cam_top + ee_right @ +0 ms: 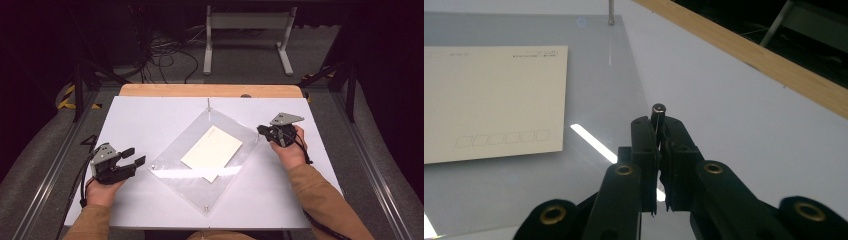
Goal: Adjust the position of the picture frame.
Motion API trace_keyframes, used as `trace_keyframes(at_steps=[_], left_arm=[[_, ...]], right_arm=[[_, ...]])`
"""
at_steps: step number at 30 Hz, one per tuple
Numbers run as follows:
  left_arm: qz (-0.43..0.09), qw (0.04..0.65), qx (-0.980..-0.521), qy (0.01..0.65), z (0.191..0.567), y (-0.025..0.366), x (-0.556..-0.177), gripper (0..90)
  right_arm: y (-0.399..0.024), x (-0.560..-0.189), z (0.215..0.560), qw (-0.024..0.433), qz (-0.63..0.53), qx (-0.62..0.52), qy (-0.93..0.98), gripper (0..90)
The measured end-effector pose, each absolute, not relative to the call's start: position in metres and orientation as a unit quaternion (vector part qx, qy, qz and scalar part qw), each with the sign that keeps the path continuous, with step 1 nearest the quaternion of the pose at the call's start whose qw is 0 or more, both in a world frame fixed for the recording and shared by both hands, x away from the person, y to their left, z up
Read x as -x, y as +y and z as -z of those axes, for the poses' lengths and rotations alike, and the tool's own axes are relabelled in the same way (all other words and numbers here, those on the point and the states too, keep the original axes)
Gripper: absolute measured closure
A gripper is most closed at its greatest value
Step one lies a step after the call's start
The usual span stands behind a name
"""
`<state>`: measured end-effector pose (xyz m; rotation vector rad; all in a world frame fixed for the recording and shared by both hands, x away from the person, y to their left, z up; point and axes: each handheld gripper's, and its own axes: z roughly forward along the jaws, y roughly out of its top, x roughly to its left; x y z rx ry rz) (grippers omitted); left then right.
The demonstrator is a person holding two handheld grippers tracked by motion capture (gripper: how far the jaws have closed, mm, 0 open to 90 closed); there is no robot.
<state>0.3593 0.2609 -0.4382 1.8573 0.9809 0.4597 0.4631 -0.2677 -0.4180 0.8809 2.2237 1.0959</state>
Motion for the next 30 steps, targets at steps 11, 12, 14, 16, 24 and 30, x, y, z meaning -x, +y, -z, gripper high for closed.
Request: trace_keyframes(at_steps=[11,12,14,16,24,30], left_arm=[[-0.194,0.465,-0.761,0.409,0.441,0.264,-0.359,44.0],[-0.194,0.464,-0.761,0.411,0.442,0.264,-0.359,44.6],[-0.188,0.462,-0.761,0.415,0.443,0.264,-0.358,46.3],[-0.186,0.459,-0.765,0.411,0.442,0.265,-0.357,48.6],[-0.162,0.458,-0.783,0.389,0.442,0.259,-0.356,50.3],[-0.143,0.427,-0.813,0.369,0.446,0.246,-0.361,51.2]], right_arm=[[-0.246,-0.514,0.411,0.256,-0.399,-0.313,0.823,84.9],[-0.242,-0.521,0.413,0.256,-0.395,-0.313,0.825,84.7],[-0.238,-0.529,0.416,0.257,-0.386,-0.313,0.829,84.5],[-0.235,-0.536,0.421,0.257,-0.377,-0.317,0.831,84.1],[-0.245,-0.532,0.423,0.249,-0.41,-0.338,0.81,72.6],[-0.258,-0.516,0.417,0.243,-0.413,-0.346,0.807,69.3]])
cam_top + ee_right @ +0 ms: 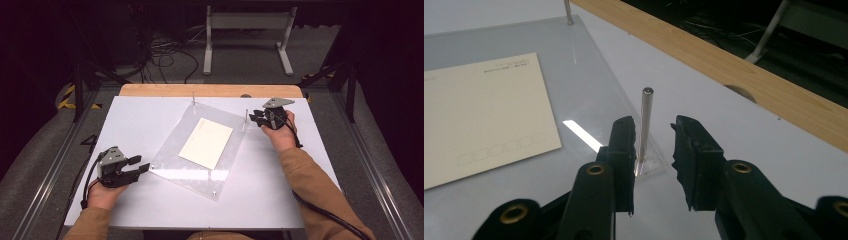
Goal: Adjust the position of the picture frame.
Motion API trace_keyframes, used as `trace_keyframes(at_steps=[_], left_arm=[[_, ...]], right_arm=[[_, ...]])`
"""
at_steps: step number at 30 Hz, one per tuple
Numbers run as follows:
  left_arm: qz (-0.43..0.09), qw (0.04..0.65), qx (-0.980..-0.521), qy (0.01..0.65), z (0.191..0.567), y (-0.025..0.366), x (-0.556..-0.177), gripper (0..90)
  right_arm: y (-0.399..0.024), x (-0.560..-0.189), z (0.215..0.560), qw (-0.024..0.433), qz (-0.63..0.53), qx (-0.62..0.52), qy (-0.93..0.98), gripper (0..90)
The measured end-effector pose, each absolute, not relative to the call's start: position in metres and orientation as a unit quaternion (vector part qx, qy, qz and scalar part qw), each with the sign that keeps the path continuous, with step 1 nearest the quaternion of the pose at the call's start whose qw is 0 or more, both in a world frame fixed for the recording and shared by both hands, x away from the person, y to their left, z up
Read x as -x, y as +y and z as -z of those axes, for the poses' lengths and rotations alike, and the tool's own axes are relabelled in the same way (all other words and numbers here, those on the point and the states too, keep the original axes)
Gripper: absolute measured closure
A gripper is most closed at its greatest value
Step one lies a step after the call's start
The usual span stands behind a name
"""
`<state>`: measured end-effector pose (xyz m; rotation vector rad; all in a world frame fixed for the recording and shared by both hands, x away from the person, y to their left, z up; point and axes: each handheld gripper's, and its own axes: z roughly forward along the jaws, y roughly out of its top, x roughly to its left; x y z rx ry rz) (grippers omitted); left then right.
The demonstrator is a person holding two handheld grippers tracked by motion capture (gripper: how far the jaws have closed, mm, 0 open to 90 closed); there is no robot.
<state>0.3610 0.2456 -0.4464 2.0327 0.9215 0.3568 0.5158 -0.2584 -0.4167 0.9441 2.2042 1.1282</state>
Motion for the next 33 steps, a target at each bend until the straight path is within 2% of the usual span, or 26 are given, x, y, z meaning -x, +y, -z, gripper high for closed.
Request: trace_keyframes(at_steps=[7,11,16,24,33], left_arm=[[-0.123,0.36,-0.851,0.361,0.444,0.226,-0.374,58.4],[-0.115,0.321,-0.865,0.369,0.442,0.216,-0.38,59.7],[-0.104,0.3,-0.87,0.377,0.444,0.211,-0.39,62.4],[-0.093,0.288,-0.876,0.376,0.442,0.209,-0.392,81.3],[-0.1,0.281,-0.881,0.368,0.441,0.208,-0.391,82.7]], right_arm=[[-0.281,-0.498,0.407,0.235,-0.421,-0.348,0.804,69.4],[-0.293,-0.487,0.398,0.236,-0.427,-0.348,0.801,69.3],[-0.307,-0.472,0.392,0.243,-0.442,-0.351,0.789,68.4],[-0.329,-0.455,0.397,0.24,-0.458,-0.372,0.771,67.8],[-0.341,-0.449,0.408,0.232,-0.468,-0.394,0.757,67.4]])
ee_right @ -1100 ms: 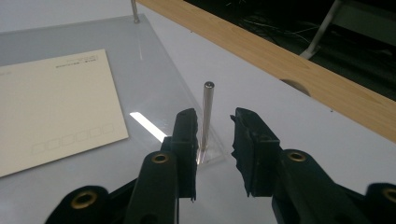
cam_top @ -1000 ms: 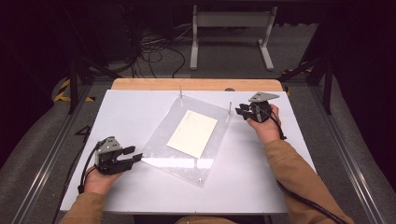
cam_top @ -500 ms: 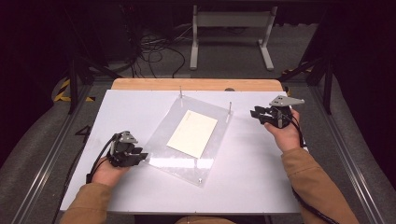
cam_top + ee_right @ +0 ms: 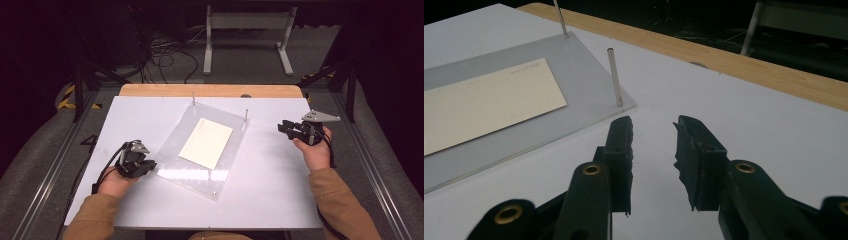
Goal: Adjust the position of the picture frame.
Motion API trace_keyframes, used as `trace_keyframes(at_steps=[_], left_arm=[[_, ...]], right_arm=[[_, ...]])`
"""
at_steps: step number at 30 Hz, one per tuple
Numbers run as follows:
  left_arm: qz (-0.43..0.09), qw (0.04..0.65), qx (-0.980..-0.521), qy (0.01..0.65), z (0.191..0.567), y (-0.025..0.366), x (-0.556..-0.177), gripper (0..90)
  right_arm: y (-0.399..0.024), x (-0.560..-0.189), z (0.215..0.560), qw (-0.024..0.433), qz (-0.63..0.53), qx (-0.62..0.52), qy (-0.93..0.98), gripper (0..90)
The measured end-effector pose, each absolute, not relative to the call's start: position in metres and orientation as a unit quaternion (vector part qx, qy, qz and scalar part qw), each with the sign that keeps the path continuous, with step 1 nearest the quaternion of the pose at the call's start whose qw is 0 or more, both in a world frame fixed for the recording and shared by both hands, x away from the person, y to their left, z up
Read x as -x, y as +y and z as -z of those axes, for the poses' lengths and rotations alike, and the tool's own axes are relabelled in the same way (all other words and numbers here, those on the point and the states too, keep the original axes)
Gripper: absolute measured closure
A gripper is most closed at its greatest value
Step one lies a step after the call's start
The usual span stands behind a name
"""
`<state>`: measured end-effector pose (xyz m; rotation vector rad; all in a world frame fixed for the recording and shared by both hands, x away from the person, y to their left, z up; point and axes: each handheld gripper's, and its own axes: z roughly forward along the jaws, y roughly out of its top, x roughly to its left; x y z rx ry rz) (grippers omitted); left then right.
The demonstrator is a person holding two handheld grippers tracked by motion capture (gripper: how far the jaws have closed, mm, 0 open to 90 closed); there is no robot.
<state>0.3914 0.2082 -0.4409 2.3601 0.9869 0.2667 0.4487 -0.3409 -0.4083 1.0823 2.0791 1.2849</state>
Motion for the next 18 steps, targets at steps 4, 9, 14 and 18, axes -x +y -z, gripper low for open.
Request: trace_keyframes(at_steps=[4,9,14,18], left_arm=[[-0.101,0.277,-0.886,0.359,0.44,0.206,-0.389,82.8],[-0.09,0.271,-0.898,0.334,0.439,0.2,-0.383,82.9],[-0.059,0.263,-0.922,0.279,0.436,0.181,-0.37,82.9],[-0.048,0.259,-0.933,0.246,0.435,0.167,-0.362,82.9]], right_arm=[[-0.341,-0.445,0.41,0.228,-0.48,-0.396,0.749,67.0],[-0.337,-0.439,0.409,0.231,-0.483,-0.387,0.751,66.2],[-0.335,-0.433,0.402,0.239,-0.487,-0.376,0.751,65.6],[-0.334,-0.429,0.401,0.242,-0.486,-0.371,0.753,65.3]])
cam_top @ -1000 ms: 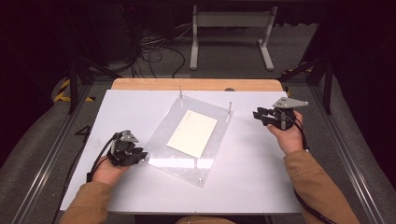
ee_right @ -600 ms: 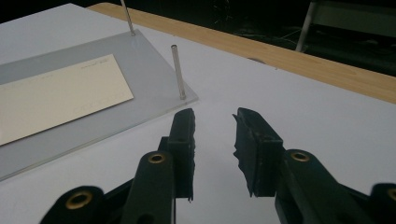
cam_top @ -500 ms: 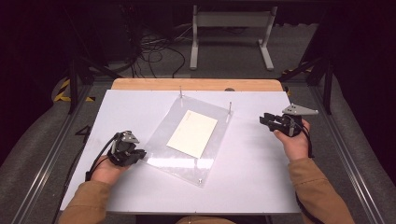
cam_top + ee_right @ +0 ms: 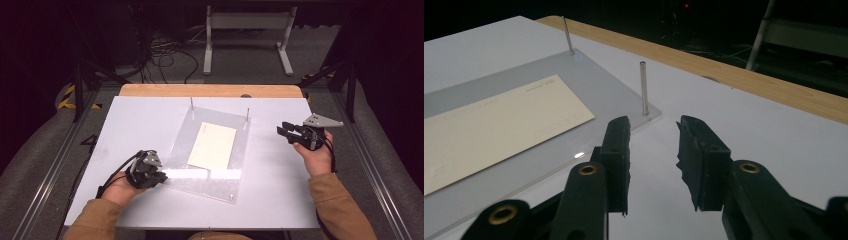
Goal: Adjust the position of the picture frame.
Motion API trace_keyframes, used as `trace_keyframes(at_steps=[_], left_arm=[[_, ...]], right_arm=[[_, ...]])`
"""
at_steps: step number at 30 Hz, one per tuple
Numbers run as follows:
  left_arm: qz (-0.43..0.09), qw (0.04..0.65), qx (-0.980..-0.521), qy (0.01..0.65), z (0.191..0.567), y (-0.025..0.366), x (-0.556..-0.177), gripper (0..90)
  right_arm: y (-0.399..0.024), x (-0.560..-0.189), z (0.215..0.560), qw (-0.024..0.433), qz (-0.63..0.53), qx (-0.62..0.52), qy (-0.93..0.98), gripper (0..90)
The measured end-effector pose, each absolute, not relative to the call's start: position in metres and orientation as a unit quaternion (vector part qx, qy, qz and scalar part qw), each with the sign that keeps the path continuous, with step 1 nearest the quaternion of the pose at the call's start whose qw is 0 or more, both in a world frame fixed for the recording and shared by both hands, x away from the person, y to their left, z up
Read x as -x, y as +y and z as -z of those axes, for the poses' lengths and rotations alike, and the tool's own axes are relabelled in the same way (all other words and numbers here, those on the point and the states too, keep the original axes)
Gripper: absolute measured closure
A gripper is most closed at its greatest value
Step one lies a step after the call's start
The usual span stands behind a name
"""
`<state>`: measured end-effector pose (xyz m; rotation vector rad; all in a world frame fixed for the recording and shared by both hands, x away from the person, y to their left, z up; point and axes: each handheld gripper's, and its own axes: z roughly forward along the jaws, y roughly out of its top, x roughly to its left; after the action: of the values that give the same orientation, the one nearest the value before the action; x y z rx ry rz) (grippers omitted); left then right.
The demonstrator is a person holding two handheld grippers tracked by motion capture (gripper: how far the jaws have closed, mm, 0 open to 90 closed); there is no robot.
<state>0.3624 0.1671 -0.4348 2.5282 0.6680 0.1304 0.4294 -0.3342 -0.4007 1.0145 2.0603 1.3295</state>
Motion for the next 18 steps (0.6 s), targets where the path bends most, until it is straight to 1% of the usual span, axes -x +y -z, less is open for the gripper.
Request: trace_keyframes(at_steps=[6,9,10,11,12,14,16,18], left_arm=[[-0.012,0.268,-0.942,0.202,0.435,0.143,-0.349,82.8],[-0.003,0.27,-0.945,0.185,0.435,0.134,-0.345,82.9],[0.0,0.271,-0.946,0.178,0.435,0.13,-0.343,82.9],[0.009,0.276,-0.946,0.17,0.436,0.125,-0.342,83.0],[0.012,0.276,-0.947,0.166,0.436,0.121,-0.341,83.5],[0.009,0.273,-0.949,0.157,0.435,0.117,-0.339,83.5],[0.009,0.279,-0.947,0.158,0.436,0.119,-0.338,83.0],[0.019,0.288,-0.944,0.161,0.437,0.123,-0.339,81.4]], right_arm=[[-0.332,-0.424,0.402,0.231,-0.487,-0.359,0.762,65.3],[-0.326,-0.421,0.405,0.197,-0.483,-0.342,0.781,69.3],[-0.326,-0.421,0.405,0.197,-0.483,-0.342,0.781,69.3],[-0.323,-0.42,0.406,0.187,-0.481,-0.334,0.789,70.5],[-0.319,-0.418,0.406,0.171,-0.479,-0.326,0.797,72.3],[-0.312,-0.413,0.407,0.143,-0.47,-0.304,0.816,73.5],[-0.298,-0.402,0.408,0.111,-0.438,-0.259,0.853,72.8],[-0.286,-0.39,0.409,0.094,-0.412,-0.216,0.88,72.6]])
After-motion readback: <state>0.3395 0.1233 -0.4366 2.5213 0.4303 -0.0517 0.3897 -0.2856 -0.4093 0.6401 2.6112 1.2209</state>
